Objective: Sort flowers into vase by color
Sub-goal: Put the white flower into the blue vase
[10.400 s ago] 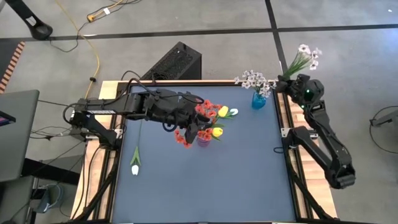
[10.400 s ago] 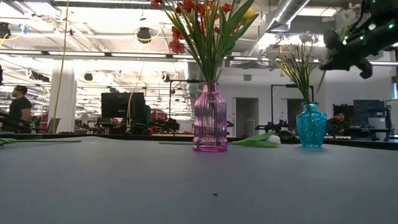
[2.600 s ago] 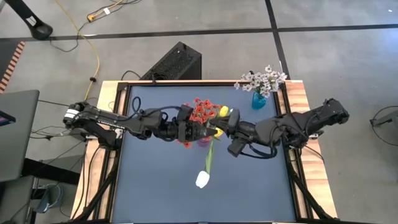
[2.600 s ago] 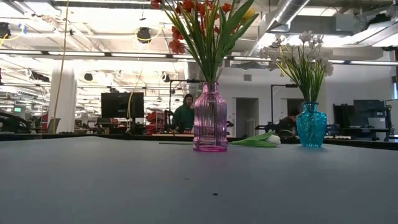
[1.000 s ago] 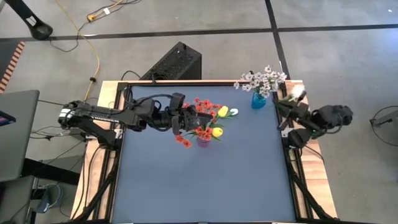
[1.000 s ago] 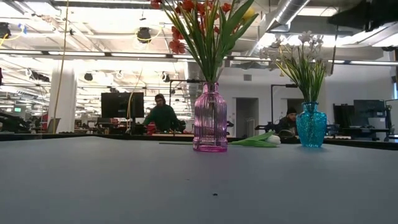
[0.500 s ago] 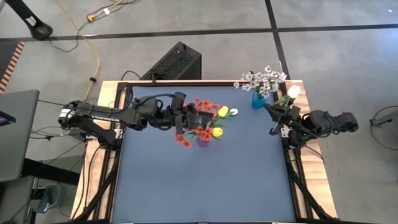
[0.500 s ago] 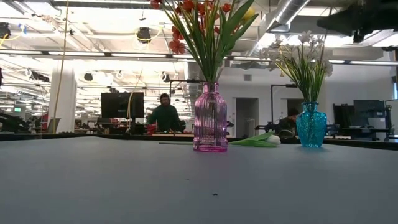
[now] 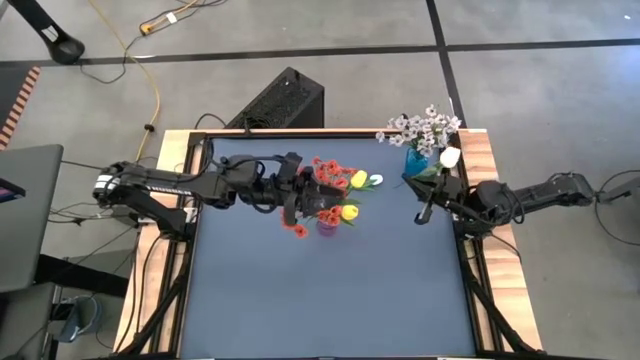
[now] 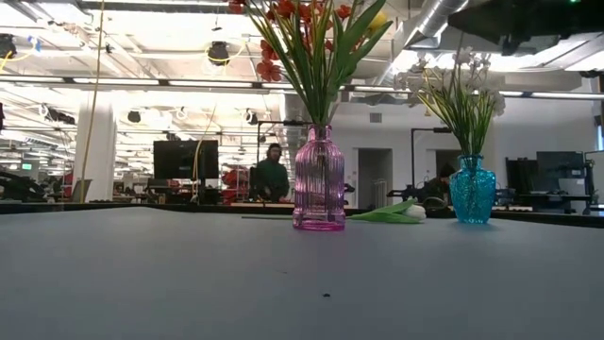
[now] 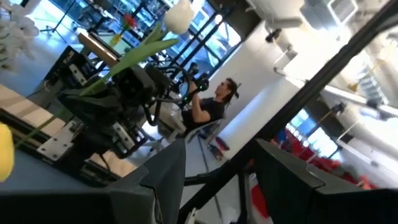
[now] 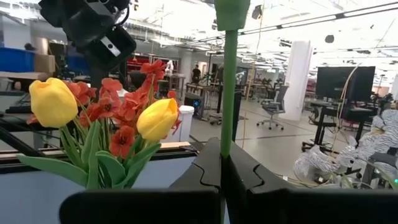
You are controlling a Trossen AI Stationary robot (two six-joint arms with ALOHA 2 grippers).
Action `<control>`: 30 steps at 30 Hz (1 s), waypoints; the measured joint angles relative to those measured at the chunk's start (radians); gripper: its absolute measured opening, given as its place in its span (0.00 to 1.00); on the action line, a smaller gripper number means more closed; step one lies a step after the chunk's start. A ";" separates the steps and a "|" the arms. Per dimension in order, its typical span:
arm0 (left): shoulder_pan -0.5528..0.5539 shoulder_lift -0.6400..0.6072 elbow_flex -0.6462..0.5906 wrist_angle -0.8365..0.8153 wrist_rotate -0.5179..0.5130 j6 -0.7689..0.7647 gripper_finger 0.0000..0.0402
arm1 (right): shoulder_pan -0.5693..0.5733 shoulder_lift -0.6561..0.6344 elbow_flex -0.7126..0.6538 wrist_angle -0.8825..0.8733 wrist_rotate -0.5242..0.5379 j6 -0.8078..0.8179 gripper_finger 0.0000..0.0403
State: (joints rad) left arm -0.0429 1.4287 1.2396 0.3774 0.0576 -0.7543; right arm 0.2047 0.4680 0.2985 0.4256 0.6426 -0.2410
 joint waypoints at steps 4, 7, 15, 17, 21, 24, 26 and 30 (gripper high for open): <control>0.000 -0.030 0.000 -0.055 0.014 0.062 0.43 | 0.000 0.009 0.000 0.010 0.000 0.000 0.06; 0.000 -0.049 0.000 -0.103 0.001 0.099 0.43 | 0.000 -0.007 0.000 0.009 0.002 -0.003 0.06; 0.012 -0.063 0.000 -0.117 -0.029 0.123 0.43 | -0.004 -0.077 0.001 0.006 0.012 -0.030 0.06; 0.021 -0.062 0.000 -0.118 -0.029 0.123 0.43 | -0.012 -0.092 0.001 0.005 0.012 -0.030 0.06; 0.048 -0.062 0.000 -0.107 -0.028 0.152 0.43 | -0.033 -0.128 0.001 0.006 0.013 -0.065 0.06; 0.075 -0.062 0.000 -0.069 -0.028 0.228 0.43 | -0.059 -0.154 0.001 0.005 0.012 -0.074 0.06; 0.100 -0.063 0.000 -0.049 -0.028 0.259 0.43 | -0.075 -0.168 0.001 0.005 0.012 -0.066 0.06; 0.158 -0.062 0.000 -0.056 -0.023 0.283 0.43 | -0.098 -0.184 0.001 -0.008 0.011 -0.040 0.06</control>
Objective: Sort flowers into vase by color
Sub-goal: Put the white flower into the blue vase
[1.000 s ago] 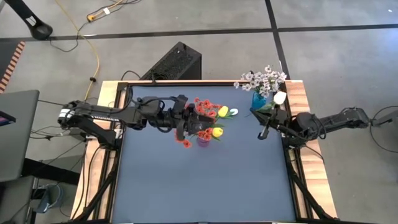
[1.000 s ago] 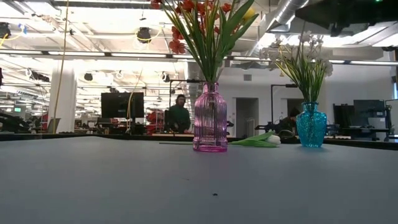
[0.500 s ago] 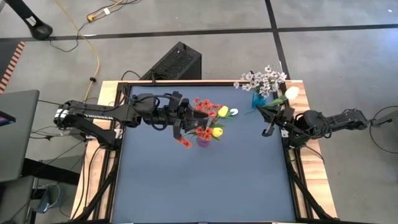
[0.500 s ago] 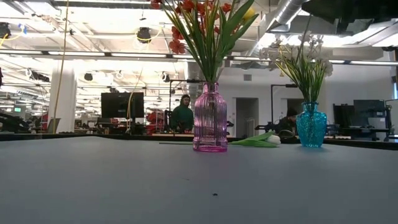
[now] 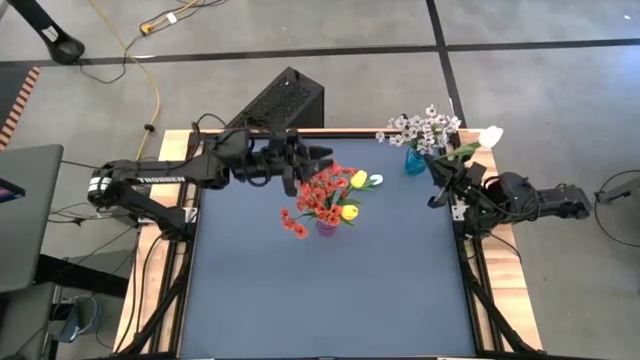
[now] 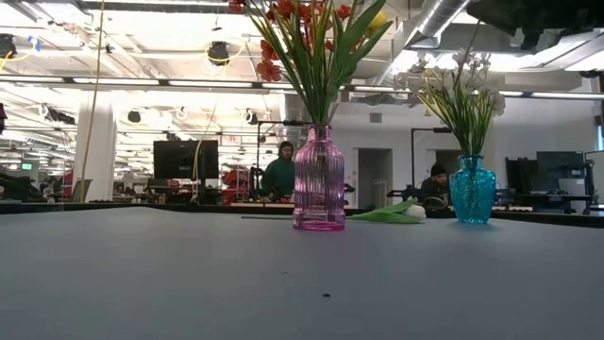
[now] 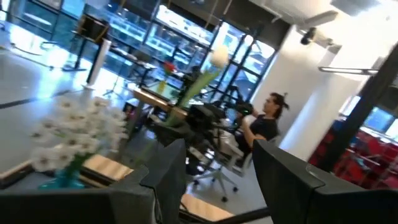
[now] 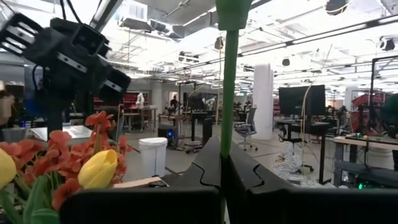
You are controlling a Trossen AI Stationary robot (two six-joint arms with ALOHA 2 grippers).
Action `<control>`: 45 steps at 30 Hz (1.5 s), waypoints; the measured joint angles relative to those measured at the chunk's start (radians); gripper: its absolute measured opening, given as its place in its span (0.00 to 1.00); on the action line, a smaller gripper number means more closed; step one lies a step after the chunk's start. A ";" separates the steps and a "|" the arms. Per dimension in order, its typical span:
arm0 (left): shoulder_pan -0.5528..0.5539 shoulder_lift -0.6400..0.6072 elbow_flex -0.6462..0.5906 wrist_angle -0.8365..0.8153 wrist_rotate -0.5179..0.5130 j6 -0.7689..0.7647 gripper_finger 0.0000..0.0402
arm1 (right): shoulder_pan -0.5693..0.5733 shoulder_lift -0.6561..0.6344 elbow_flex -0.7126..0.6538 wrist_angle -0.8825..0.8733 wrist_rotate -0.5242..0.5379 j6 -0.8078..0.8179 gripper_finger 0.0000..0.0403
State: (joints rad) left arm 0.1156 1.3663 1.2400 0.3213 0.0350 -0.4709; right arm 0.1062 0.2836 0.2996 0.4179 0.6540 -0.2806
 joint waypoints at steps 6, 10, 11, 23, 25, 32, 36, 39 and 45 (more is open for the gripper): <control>0.077 -0.022 0.000 -0.070 0.122 -0.037 0.43 | -0.003 -0.005 0.000 0.000 0.003 0.020 0.06; 0.100 -0.082 0.000 -0.225 0.141 0.024 0.43 | -0.003 -0.005 0.000 -0.018 0.009 0.061 0.06; 0.107 -0.099 0.000 -0.264 0.138 0.041 0.43 | -0.003 -0.004 0.000 -0.025 0.024 0.071 0.06; 0.131 -0.263 0.000 -0.567 0.016 0.284 0.43 | 0.024 -0.005 0.000 -0.031 0.133 0.072 0.06; 0.131 -0.263 0.000 -0.590 -0.016 0.304 0.43 | 0.022 -0.005 0.000 -0.031 0.133 0.071 0.06; 0.140 -0.267 -0.084 -0.527 -0.081 0.370 0.43 | 0.016 -0.003 0.000 -0.038 0.128 0.053 0.06; 0.182 -0.304 -0.213 -0.386 -0.087 0.359 0.43 | 0.016 -0.003 0.000 -0.034 0.134 0.044 0.06; 0.214 -0.313 -0.300 -0.336 -0.012 0.331 0.43 | 0.016 -0.003 0.000 -0.003 0.148 0.044 0.06; 0.279 -0.313 -0.356 -0.298 0.169 0.358 0.43 | 0.016 -0.003 0.000 0.002 0.252 0.103 0.06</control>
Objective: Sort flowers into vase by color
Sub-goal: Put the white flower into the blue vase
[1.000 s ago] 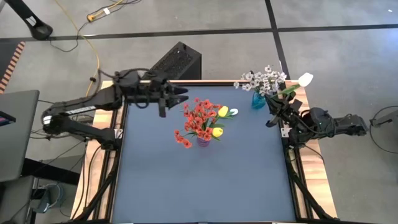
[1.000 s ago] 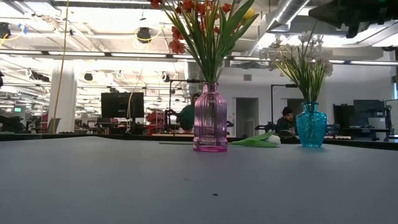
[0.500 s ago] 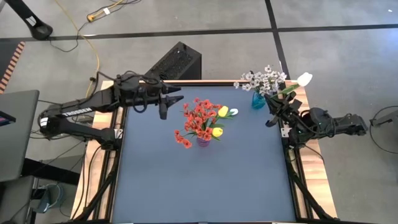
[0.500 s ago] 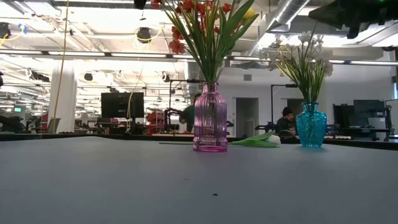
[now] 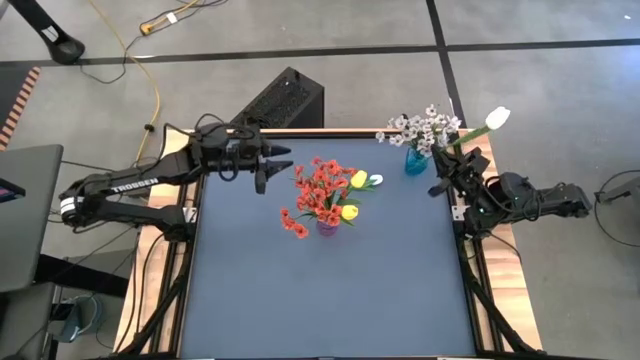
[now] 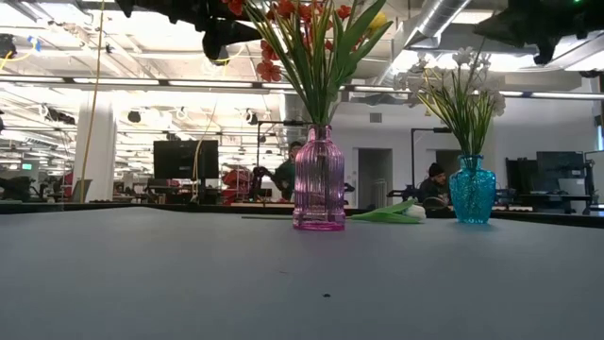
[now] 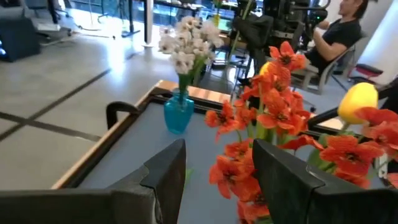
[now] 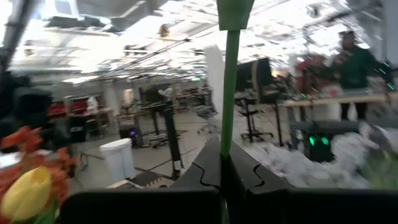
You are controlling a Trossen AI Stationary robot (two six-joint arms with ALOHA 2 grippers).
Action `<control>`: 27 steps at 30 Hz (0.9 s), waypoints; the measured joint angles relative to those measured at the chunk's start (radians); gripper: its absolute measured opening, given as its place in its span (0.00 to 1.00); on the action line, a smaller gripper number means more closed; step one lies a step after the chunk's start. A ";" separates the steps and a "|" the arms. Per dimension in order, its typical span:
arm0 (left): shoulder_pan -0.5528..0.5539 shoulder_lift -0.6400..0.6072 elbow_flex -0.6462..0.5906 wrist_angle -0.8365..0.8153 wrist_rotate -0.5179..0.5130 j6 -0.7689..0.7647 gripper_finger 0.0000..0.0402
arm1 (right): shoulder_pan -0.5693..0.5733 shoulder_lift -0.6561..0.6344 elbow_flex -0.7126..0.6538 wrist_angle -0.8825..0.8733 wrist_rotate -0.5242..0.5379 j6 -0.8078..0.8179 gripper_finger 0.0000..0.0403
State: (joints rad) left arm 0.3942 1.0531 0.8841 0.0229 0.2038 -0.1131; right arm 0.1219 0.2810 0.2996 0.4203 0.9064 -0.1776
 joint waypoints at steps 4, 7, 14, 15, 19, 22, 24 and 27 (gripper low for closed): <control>0.034 0.007 0.000 0.022 0.007 0.047 0.43 | 0.000 0.001 0.000 -0.005 0.074 0.075 0.06; 0.075 0.022 0.000 0.022 0.042 0.048 0.43 | 0.000 0.015 0.000 -0.004 0.092 0.165 0.06; 0.157 0.075 0.000 0.056 0.162 0.037 0.43 | -0.013 0.084 0.000 0.003 0.210 0.205 0.06; 0.167 0.080 0.000 0.061 0.168 0.028 0.43 | -0.024 0.093 0.000 0.016 0.217 0.212 0.06; 0.207 0.104 0.000 0.118 0.205 -0.033 0.43 | -0.074 0.121 0.000 0.098 0.106 0.159 0.06; 0.220 0.119 0.000 0.169 0.211 -0.086 0.43 | -0.104 0.125 0.000 0.148 0.024 0.094 0.06; 0.223 0.127 0.000 0.202 0.209 -0.117 0.43 | -0.122 0.119 0.000 0.186 -0.001 0.043 0.06; 0.223 0.128 0.000 0.215 0.203 -0.166 0.43 | -0.152 0.115 0.000 0.238 -0.021 0.014 0.06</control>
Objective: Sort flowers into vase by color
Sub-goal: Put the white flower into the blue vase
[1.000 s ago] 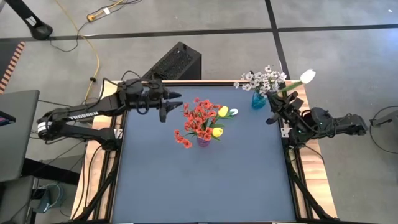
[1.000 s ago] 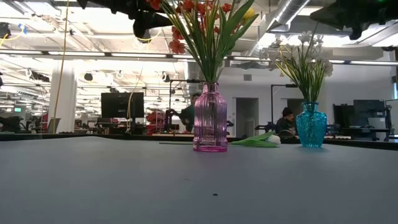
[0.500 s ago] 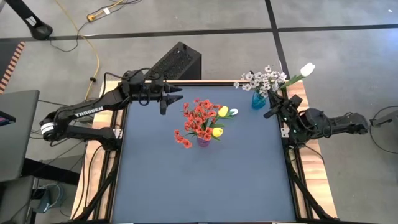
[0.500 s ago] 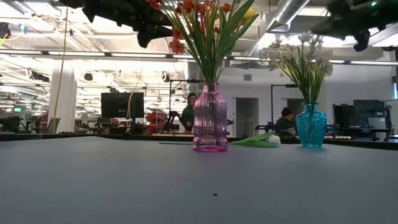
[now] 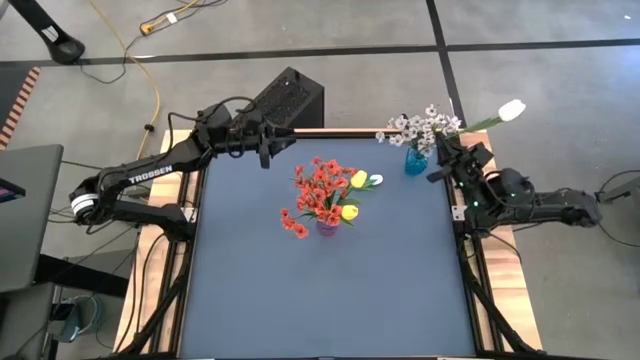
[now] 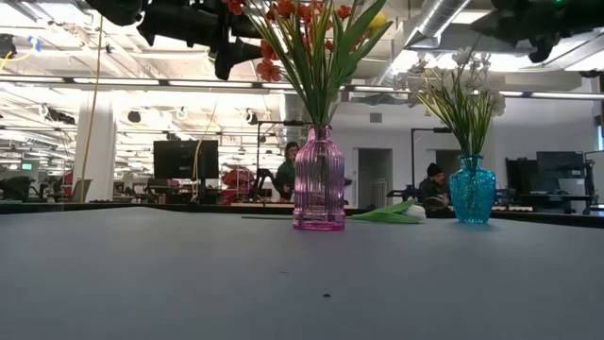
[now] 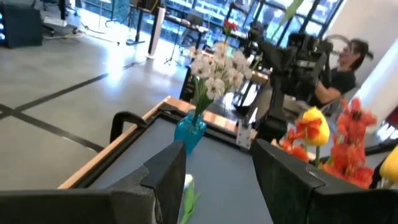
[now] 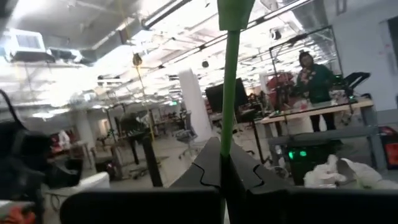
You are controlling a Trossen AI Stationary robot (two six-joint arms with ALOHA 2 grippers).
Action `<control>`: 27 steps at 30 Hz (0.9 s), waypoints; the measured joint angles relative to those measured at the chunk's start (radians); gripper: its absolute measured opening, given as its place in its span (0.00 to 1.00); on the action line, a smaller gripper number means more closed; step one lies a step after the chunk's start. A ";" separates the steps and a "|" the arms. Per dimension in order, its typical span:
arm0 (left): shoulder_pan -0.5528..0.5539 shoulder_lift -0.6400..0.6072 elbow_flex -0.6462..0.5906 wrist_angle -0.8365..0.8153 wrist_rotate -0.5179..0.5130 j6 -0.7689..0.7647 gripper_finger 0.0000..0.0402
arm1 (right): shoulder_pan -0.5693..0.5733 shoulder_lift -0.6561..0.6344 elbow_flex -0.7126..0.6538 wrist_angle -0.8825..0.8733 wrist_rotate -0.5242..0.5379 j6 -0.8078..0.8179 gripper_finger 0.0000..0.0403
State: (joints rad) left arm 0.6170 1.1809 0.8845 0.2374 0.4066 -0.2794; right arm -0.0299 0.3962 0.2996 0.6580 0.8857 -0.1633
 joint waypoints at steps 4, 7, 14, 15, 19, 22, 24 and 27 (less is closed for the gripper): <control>-0.002 0.000 0.000 0.010 -0.010 -0.048 0.43 | -0.025 0.001 0.000 -0.062 -0.001 -0.026 0.06; -0.003 0.000 0.000 0.022 -0.060 -0.076 0.43 | -0.019 0.000 0.000 -0.120 0.001 -0.069 0.06; -0.003 0.000 0.000 0.016 -0.137 -0.141 0.43 | -0.016 -0.090 0.000 -0.299 0.001 0.024 0.06; -0.003 0.000 0.000 0.016 -0.144 -0.149 0.43 | -0.016 -0.109 0.000 -0.341 0.001 0.043 0.06; -0.003 0.000 0.000 0.016 -0.160 -0.168 0.43 | -0.018 -0.177 0.000 -0.493 0.027 0.100 0.06; -0.003 0.000 0.000 0.016 -0.160 -0.168 0.43 | -0.020 -0.210 0.000 -0.572 0.085 0.118 0.06; -0.003 0.000 0.000 0.016 -0.160 -0.168 0.43 | -0.020 -0.218 0.000 -0.596 0.120 0.113 0.06; -0.003 0.000 0.000 0.016 -0.164 -0.159 0.43 | -0.036 -0.217 -0.001 -0.615 0.142 0.107 0.06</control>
State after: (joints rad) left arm 0.6144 1.1809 0.8845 0.2531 0.2427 -0.4388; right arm -0.0659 0.1791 0.2991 0.0431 1.0279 -0.0565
